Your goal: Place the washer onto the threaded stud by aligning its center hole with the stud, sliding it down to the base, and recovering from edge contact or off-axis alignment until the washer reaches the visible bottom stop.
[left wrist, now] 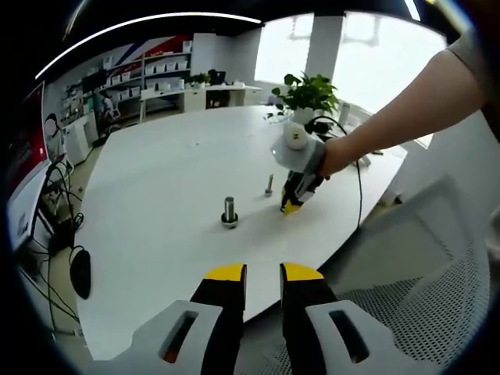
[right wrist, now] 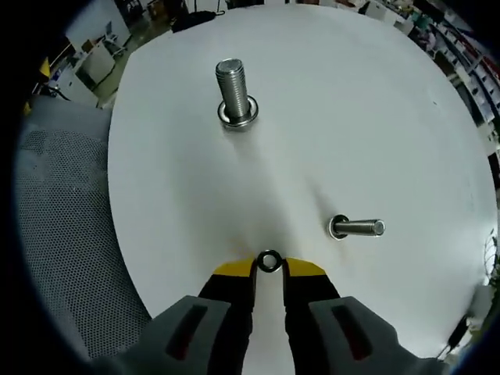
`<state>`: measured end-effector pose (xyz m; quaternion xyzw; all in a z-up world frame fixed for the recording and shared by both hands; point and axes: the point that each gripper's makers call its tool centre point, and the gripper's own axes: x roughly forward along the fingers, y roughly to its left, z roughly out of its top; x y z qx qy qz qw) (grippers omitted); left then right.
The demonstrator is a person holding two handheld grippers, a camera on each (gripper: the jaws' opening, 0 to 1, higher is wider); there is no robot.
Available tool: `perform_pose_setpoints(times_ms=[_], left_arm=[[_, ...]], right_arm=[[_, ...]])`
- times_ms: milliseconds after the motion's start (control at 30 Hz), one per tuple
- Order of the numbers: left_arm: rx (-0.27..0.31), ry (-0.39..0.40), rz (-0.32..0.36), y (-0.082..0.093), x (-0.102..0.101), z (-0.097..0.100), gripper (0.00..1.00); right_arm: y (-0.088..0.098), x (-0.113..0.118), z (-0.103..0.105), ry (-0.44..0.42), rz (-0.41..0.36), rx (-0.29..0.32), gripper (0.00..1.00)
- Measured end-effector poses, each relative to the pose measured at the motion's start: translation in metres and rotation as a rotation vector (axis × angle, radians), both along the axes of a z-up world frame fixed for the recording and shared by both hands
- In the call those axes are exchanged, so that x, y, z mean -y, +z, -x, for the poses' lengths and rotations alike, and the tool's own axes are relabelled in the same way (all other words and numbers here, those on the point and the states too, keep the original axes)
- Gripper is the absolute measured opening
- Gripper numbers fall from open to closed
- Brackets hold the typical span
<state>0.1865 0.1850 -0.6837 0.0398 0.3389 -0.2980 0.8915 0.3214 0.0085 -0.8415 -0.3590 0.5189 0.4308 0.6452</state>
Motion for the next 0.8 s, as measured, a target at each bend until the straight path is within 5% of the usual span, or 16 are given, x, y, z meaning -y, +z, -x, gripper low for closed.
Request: perform_pose_setpoints(times_ms=[367,800], left_arm=[[-0.014,-0.001,-0.015,-0.0034,-0.0009,0.0013,0.14],[-0.003,0.011,-0.014,-0.0016,-0.0029,0.0002,0.14]], right_arm=[[-0.0022,-0.0008,0.0003,-0.008,0.162,-0.032,0.14],[0.0011,0.0027,0.001,-0.088,0.053,0.047,0.13]])
